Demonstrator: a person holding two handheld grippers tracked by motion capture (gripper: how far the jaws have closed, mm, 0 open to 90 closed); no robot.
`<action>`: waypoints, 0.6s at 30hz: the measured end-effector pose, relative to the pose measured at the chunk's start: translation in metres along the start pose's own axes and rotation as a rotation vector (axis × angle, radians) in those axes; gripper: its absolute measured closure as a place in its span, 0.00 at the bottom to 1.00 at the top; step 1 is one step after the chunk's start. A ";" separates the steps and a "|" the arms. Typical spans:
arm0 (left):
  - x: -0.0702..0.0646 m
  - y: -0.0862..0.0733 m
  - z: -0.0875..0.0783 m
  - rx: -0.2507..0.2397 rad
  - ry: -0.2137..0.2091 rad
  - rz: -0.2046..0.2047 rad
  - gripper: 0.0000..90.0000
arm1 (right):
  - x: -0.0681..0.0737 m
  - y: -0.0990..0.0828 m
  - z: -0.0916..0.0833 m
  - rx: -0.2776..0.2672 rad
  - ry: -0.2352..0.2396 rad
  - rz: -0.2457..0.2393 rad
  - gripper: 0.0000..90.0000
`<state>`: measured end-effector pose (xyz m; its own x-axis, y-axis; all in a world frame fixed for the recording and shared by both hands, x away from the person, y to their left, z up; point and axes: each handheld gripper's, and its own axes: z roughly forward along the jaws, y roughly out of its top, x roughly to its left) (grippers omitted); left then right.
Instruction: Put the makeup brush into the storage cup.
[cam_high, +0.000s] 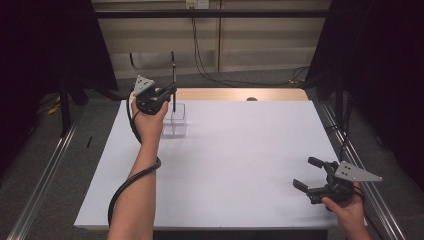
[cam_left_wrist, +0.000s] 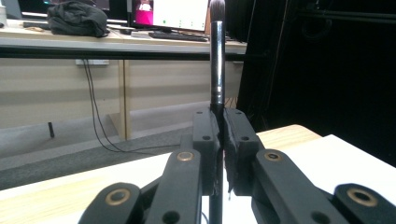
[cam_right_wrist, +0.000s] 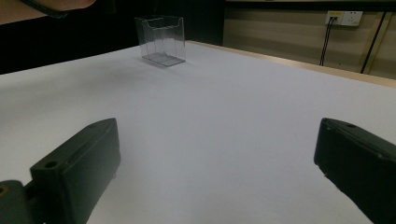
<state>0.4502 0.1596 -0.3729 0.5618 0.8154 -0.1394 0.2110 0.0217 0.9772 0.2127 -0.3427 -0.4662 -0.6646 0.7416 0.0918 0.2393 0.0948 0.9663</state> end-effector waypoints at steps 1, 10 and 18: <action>0.000 0.000 0.000 -0.001 0.000 0.001 0.94 | 0.000 0.000 0.000 0.000 -0.001 0.000 0.00; 0.005 0.000 0.001 0.003 0.024 -0.001 0.93 | 0.000 0.000 -0.001 -0.003 0.000 0.001 0.00; 0.009 0.000 0.002 0.006 0.042 -0.013 0.94 | 0.000 0.000 -0.001 -0.003 -0.003 -0.001 0.00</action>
<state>0.4569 0.1654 -0.3745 0.5251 0.8385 -0.1452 0.2226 0.0294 0.9745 0.2120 -0.3439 -0.4655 -0.6627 0.7435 0.0898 0.2359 0.0935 0.9673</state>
